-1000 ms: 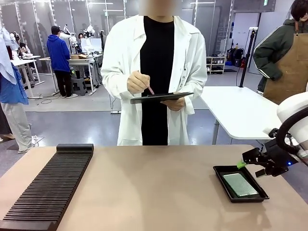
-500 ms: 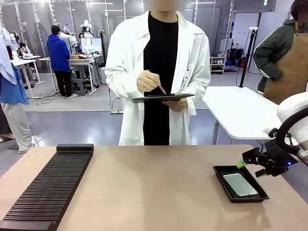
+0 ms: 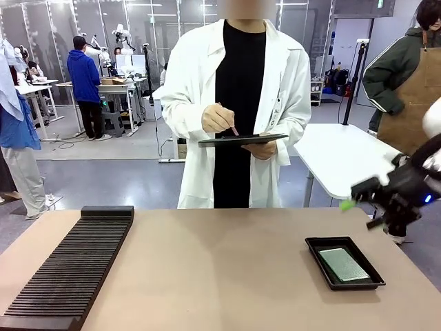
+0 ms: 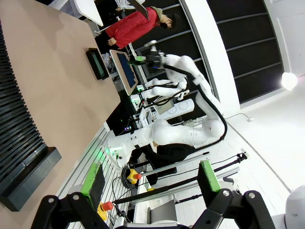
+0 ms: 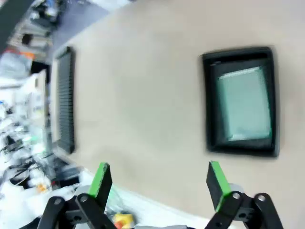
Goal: Inspect the PCB.
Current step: Place the Blank PCB in the ESD tray.
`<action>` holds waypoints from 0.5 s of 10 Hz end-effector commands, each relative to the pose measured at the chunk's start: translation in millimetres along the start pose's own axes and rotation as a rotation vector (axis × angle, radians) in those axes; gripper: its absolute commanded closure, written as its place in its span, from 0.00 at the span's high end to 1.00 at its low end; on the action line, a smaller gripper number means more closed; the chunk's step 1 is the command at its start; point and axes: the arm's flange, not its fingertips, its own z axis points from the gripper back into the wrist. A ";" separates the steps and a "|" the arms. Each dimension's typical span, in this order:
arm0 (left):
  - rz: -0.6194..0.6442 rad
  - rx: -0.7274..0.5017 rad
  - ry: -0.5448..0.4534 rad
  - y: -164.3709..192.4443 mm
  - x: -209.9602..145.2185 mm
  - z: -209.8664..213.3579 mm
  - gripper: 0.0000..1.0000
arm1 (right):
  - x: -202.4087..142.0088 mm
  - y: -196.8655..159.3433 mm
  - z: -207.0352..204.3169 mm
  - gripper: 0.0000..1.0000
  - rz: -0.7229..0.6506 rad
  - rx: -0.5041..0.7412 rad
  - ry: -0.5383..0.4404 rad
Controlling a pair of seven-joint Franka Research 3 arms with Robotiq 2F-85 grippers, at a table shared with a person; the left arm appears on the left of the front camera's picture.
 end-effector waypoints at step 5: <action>0.015 0.003 0.003 -5.6 1.2 -1.2 1.00 | -9.9 -52.1 149.8 1.00 -0.321 0.475 0.193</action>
